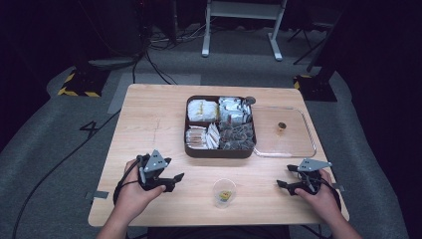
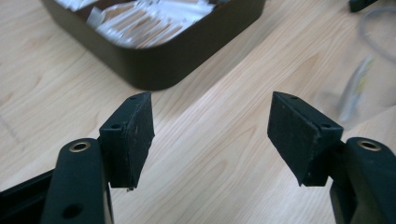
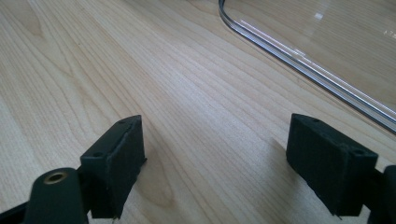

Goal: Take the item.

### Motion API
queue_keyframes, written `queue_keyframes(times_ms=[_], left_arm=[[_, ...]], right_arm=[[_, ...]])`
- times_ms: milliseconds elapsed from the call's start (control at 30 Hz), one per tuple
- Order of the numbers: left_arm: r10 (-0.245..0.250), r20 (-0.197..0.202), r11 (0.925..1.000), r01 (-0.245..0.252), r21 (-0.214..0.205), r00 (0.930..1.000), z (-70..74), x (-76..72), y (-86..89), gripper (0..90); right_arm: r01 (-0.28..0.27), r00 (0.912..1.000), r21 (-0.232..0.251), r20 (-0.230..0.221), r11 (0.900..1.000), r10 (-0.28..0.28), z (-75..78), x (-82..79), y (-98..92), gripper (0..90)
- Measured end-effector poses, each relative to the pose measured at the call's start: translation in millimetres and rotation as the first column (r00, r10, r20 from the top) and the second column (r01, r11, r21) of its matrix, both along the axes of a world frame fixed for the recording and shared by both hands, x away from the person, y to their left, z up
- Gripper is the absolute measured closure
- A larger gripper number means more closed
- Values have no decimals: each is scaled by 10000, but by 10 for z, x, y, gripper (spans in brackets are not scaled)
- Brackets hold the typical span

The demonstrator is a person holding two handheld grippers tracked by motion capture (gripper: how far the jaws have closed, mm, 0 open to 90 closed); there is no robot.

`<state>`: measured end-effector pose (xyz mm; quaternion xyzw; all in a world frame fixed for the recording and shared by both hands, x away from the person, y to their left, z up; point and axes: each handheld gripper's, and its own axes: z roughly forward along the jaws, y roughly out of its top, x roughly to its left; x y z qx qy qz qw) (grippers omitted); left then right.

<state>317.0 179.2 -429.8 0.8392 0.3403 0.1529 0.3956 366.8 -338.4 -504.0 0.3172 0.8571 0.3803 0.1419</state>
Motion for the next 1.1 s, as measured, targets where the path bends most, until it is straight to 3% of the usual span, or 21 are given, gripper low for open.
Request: queue_keyframes(times_ms=[100,367,633,833,867,933,1100], left_arm=[[360,-39,9986,-358,397,9993,-83,14,89,311],[1090,-579,9915,-1043,780,9924,-279,72,277,299],[1434,-1164,9854,-1308,1092,9828,-456,104,378,281],[1711,-1312,9778,-1519,1446,9765,-576,107,453,273],[1693,-1206,9759,-1492,1594,9782,-593,119,466,269],[1765,-1427,9773,-1561,1435,9739,-650,129,475,245],[1837,-1233,9776,-1681,1271,9752,-685,151,505,194]], right_arm=[[-1,10000,2,1,10000,1,0,0,0,196],[0,10000,3,-1,10000,0,0,0,0,196],[-2,10000,5,0,10000,2,0,0,0,196],[0,10000,4,-2,10000,0,0,0,0,196],[0,10000,3,-1,10000,0,0,0,0,196],[1,10000,2,-3,10000,-1,0,0,0,196],[1,10000,2,-1,10000,-1,0,0,0,196]])
